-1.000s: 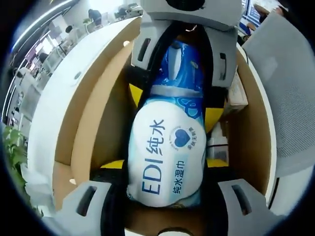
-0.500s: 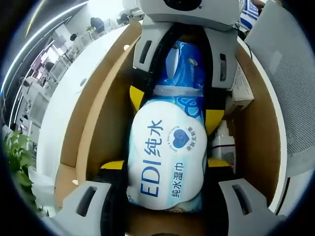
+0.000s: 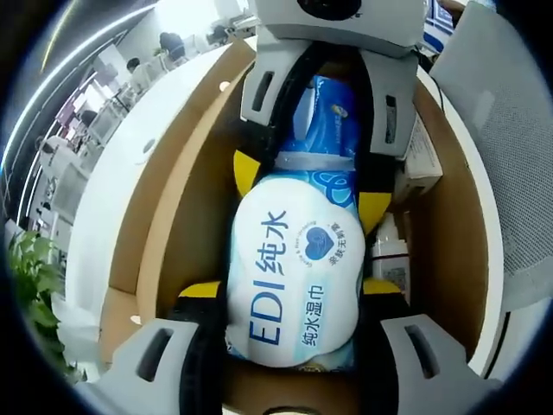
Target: Operate the shoe box by opening the lid, removing the specified soft item, and placing it in the target area until the item is outside and the box remains undamaged.
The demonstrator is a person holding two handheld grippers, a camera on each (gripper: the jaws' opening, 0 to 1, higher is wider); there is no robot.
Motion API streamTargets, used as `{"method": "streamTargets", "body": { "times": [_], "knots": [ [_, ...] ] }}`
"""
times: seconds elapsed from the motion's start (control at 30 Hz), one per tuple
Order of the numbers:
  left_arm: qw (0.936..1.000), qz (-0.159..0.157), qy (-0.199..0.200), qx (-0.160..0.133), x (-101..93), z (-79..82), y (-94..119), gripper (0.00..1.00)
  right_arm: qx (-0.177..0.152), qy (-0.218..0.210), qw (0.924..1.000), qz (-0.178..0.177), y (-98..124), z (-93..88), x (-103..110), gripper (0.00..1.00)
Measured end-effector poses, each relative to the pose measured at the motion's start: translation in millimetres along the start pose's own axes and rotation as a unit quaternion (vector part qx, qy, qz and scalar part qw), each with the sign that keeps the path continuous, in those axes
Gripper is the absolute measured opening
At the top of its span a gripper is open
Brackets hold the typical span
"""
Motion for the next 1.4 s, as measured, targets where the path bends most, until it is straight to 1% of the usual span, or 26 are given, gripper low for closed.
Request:
{"method": "streamTargets", "body": {
  "times": [0.3,0.73,0.83,1.1,1.4],
  "knots": [
    [0.9999,-0.013,0.0,0.009,-2.3,1.8,3.0,0.58,0.004,-0.008,1.0,0.001,5.5,3.2,1.5,0.41],
    [0.9998,-0.009,-0.007,0.019,-4.9,10.9,17.9,0.58,-0.005,-0.006,1.0,-0.005,17.5,13.5,-1.5,0.41],
    [0.9998,-0.006,-0.007,0.018,-5.3,13.0,20.0,0.58,-0.007,-0.006,0.9999,-0.007,21.3,15.2,-2.6,0.41],
    [0.9998,0.005,-0.013,0.014,-9.5,21.1,33.5,0.58,-0.02,0.0,0.9997,-0.015,32.2,23.4,-4.6,0.41],
    [0.9994,0.017,-0.021,0.02,-12.8,30.8,49.2,0.57,-0.031,0.006,0.9992,-0.022,45.6,35.2,-8.1,0.41]
  ]
}}
Point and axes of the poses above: the point that each gripper's makers call its tool centre point, and the gripper's own axes: y roughly backward along the fingers, x roughly to its left, z roughly out of its top, the point moved 3 cm from there along y, roughly backward along the fingers, and after that the axes turned 14 degrees about -z, right-handed, at the moved point
